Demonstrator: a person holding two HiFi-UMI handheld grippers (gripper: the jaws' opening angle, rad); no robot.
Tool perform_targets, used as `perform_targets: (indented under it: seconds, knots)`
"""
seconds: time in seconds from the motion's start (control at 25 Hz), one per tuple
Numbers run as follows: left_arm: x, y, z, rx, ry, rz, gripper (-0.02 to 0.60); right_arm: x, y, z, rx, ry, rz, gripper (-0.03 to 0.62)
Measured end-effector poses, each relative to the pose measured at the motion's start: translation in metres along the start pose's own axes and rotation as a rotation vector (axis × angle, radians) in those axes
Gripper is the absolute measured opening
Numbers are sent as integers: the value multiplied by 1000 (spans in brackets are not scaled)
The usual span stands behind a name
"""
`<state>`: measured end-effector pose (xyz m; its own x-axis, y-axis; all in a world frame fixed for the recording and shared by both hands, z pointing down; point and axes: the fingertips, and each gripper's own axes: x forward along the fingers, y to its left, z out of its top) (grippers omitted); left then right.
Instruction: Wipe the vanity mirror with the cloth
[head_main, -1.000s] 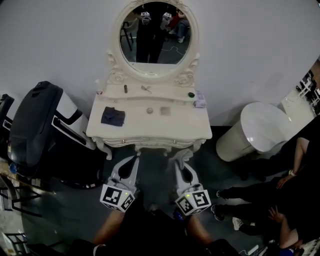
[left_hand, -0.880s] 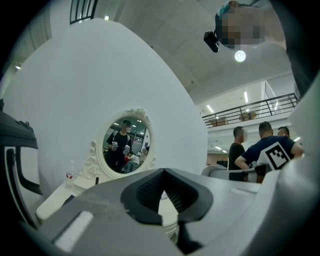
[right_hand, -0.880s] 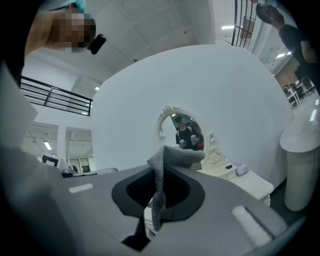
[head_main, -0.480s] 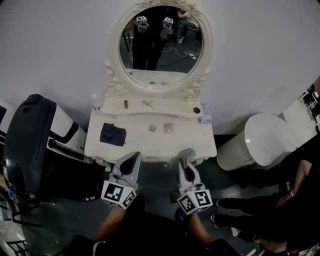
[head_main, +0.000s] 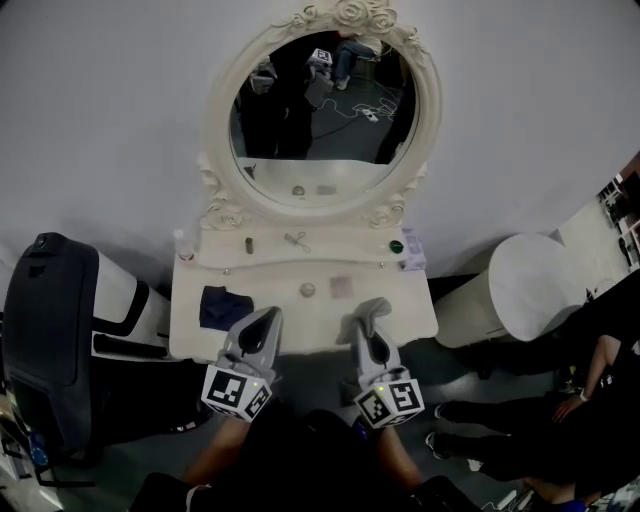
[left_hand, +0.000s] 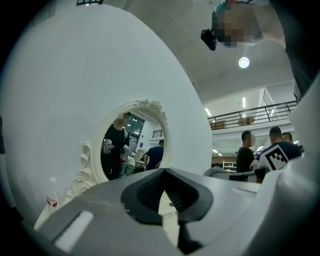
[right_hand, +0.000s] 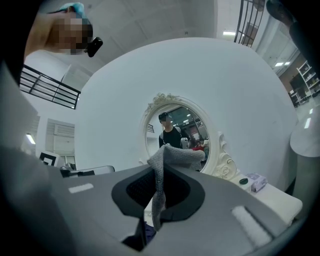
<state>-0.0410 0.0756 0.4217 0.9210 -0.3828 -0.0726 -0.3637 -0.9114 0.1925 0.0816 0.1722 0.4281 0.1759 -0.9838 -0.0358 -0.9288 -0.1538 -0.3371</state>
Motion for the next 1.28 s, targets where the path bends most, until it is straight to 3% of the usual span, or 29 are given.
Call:
perform_targets:
  seconds: [0.2, 0.4, 1.0, 1.28]
  knots:
    - [24, 19, -1, -33, 10, -11, -3, 29, -8, 8, -19, 1, -12, 17]
    - [57, 35, 4, -16, 8, 4, -2, 64, -30, 19, -14, -14, 3, 17]
    - [192, 66, 42, 47, 15, 137, -6, 193, -114, 89, -16, -50, 172, 17]
    - [226, 75, 75, 42, -11, 80, -6, 236, -121, 148, -50, -124, 198, 17]
